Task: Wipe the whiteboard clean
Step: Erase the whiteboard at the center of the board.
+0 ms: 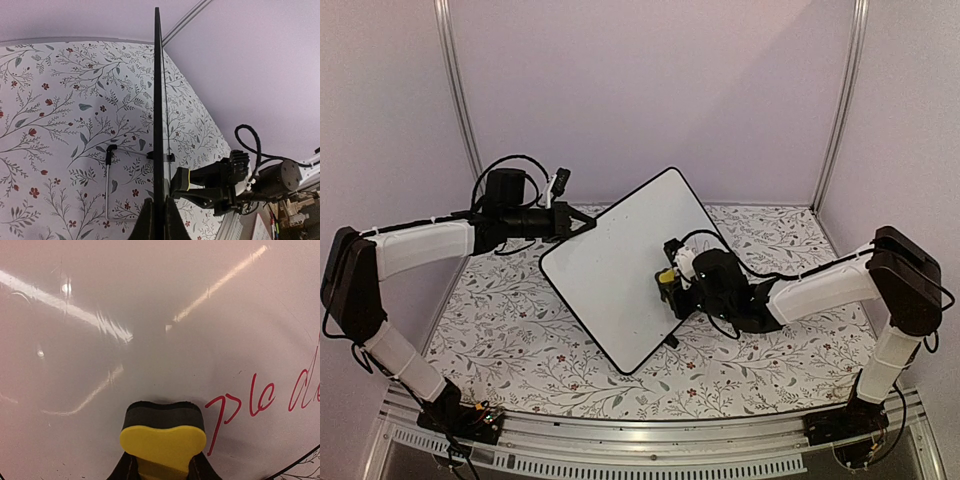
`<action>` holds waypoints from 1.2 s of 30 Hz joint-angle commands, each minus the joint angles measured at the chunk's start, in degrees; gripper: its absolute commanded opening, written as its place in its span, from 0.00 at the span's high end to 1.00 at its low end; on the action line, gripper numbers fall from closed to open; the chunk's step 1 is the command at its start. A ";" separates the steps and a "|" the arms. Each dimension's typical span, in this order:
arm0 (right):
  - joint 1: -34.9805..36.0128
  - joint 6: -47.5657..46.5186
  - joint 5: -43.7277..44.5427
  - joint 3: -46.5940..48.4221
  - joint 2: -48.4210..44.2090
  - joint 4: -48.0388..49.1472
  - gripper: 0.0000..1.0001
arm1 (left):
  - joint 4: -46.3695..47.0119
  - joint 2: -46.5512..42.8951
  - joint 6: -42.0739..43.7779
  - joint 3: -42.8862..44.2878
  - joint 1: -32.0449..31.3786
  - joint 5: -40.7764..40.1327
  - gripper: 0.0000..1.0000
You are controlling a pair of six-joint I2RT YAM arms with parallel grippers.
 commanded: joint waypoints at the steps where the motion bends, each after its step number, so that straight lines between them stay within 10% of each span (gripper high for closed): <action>1: -0.29 0.64 0.66 0.99 -0.93 -0.81 1.00 | 2.63 0.31 1.72 1.05 -0.77 3.02 1.00; 16: -0.56 -3.88 1.29 14.19 5.16 -1.95 1.00 | 2.60 0.23 1.79 1.05 -0.73 3.02 1.00; 36: 1.73 2.58 4.71 0.82 -0.89 -1.77 1.00 | 2.78 0.59 1.41 1.01 -1.35 3.28 1.00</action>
